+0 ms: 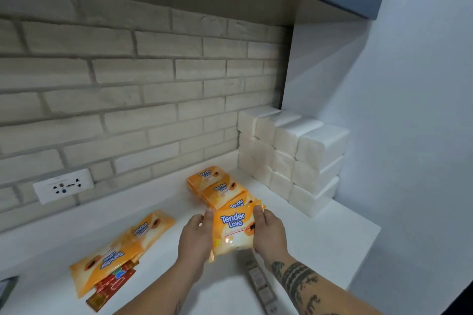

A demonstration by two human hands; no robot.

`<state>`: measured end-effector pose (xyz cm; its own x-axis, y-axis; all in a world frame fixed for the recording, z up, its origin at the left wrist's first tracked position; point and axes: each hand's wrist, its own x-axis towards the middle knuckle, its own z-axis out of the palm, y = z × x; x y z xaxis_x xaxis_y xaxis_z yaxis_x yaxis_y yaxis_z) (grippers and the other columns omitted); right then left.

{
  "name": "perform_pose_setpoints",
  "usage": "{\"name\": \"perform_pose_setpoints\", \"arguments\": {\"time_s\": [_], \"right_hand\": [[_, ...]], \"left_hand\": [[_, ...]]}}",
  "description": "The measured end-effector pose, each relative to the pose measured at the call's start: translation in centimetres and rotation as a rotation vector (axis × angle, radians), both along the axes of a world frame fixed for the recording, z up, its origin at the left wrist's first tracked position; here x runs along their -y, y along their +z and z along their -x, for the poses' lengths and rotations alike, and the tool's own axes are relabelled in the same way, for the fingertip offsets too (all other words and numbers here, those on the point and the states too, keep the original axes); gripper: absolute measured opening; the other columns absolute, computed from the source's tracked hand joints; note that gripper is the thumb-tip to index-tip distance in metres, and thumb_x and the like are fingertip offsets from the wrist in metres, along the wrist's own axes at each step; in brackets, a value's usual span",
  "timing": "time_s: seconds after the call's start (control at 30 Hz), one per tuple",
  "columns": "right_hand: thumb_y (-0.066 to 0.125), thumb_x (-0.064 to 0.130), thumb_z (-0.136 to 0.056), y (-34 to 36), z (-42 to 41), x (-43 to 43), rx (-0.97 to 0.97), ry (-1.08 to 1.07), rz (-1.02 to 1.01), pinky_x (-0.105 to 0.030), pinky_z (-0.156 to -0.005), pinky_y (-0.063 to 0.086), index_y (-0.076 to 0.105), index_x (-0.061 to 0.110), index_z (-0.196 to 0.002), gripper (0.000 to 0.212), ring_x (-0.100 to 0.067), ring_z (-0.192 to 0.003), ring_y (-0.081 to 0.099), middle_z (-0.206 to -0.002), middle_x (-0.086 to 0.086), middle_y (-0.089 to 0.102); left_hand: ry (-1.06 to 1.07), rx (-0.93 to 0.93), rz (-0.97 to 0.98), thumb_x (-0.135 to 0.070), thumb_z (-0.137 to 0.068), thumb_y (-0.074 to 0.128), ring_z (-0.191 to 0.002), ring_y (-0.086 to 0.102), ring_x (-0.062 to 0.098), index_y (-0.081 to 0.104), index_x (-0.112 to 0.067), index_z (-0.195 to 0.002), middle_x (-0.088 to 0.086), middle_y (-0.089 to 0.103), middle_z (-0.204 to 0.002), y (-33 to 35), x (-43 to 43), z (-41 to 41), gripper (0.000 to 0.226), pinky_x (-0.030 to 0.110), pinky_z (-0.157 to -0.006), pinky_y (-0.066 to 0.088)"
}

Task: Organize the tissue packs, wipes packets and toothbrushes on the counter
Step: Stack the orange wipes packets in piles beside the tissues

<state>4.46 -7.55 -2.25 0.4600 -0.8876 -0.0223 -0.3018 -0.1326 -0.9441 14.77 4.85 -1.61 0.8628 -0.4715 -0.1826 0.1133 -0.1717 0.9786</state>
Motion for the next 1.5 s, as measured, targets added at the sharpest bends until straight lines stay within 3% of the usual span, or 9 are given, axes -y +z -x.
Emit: {"name": "perform_pose_setpoints", "arguments": {"time_s": [0.13,0.33,0.53,0.67,0.73,0.83,1.0,1.17,1.5], "right_hand": [[0.041,0.052,-0.106,-1.0,-0.2,5.7,-0.069,-0.018,0.019,-0.051,-0.076,0.061,0.065,0.014,-0.082,0.051,-0.025,-0.078,0.069,-0.079,-0.005,0.071],[0.043,0.052,-0.106,-2.2,-1.7,11.1,-0.092,0.01,0.022,-0.052,-0.072,0.061,0.065,0.008,-0.082,0.054,-0.028,-0.079,0.069,-0.08,-0.009,0.071],[0.048,0.052,-0.104,-3.1,-3.2,13.7,-0.05,0.058,-0.061,-0.035,-0.062,0.052,0.066,0.009,-0.088,0.049,-0.018,-0.07,0.066,-0.081,-0.005,0.072],[0.063,0.041,-0.097,-3.9,-4.6,14.8,-0.018,0.094,-0.146,-0.031,-0.065,0.051,0.063,0.026,-0.11,0.02,-0.016,-0.082,0.073,-0.09,0.004,0.076],[0.066,0.03,-0.097,-4.3,-5.3,15.3,-0.021,0.119,-0.146,-0.034,-0.07,0.054,0.058,0.029,-0.12,0.024,-0.017,-0.085,0.073,-0.09,0.003,0.075],[0.066,0.026,-0.098,-4.5,-6.4,16.2,-0.057,0.13,-0.094,-0.033,-0.081,0.059,0.054,0.031,-0.127,0.032,-0.015,-0.087,0.073,-0.092,0.003,0.072],[0.065,0.023,-0.1,-4.9,-7.5,17.3,-0.118,0.19,-0.041,-0.007,-0.056,0.047,0.053,0.031,-0.127,0.031,-0.006,-0.084,0.07,-0.099,0.01,0.067],[0.075,0.029,-0.092,-6.3,-7.9,17.6,-0.23,0.242,0.029,-0.023,-0.094,0.045,0.061,0.026,-0.13,0.04,-0.013,-0.113,0.061,-0.122,0.007,0.065],[0.055,0.04,-0.105,-7.7,-9.1,17.8,-0.42,0.339,0.235,-0.036,-0.116,0.033,0.059,0.022,-0.144,0.043,-0.023,-0.138,0.034,-0.15,0.0,0.051]], "left_hand": [[-0.197,-0.129,-0.027,-0.031,-0.106,0.056,-0.086,0.079,0.023,0.071,-0.015,-0.111,0.002,0.081,-0.098,-1.2,4.1,-1.1,0.022,0.032,-0.064,0.058],[-0.152,-0.213,-0.012,-0.022,-0.106,0.056,-0.084,0.078,0.026,0.071,-0.01,-0.107,0.007,0.081,-0.097,-2.2,8.8,-2.6,0.02,0.031,-0.06,0.057],[-0.073,-0.254,-0.015,-0.025,-0.104,0.06,-0.085,0.078,0.029,0.075,-0.015,-0.102,0.006,0.081,-0.095,-4.4,11.7,-4.5,0.017,0.04,-0.073,0.061],[0.014,-0.255,-0.033,-0.025,-0.101,0.064,-0.08,0.078,0.032,0.074,-0.013,-0.099,0.007,0.081,-0.089,-5.7,12.8,-5.7,0.015,0.05,-0.076,0.064],[0.032,-0.207,-0.067,-0.023,-0.097,0.069,-0.077,0.078,0.031,0.07,-0.008,-0.101,0.008,0.08,-0.088,-6.5,13.1,-6.4,0.016,0.056,-0.076,0.064],[0.027,-0.087,-0.141,-0.02,-0.086,0.08,-0.078,0.078,0.025,0.057,-0.016,-0.118,0.002,0.079,-0.096,-7.1,13.6,-7.5,0.039,0.049,-0.076,0.064],[-0.035,0.047,-0.224,-0.018,-0.083,0.082,-0.059,0.072,0.019,0.056,-0.03,-0.122,-0.003,0.077,-0.097,-7.7,14.2,-8.1,0.048,0.031,-0.059,0.06],[0.0,0.081,-0.273,-0.021,-0.082,0.082,-0.065,0.074,0.019,0.067,-0.024,-0.122,-0.001,0.074,-0.099,-8.6,14.0,-7.9,0.043,0.03,-0.066,0.058],[-0.018,0.318,-0.378,-0.042,-0.085,0.079,-0.123,0.057,0.024,0.058,-0.016,-0.142,0.005,0.056,-0.138,-8.9,14.5,-7.3,0.066,0.034,-0.101,0.047]]}}
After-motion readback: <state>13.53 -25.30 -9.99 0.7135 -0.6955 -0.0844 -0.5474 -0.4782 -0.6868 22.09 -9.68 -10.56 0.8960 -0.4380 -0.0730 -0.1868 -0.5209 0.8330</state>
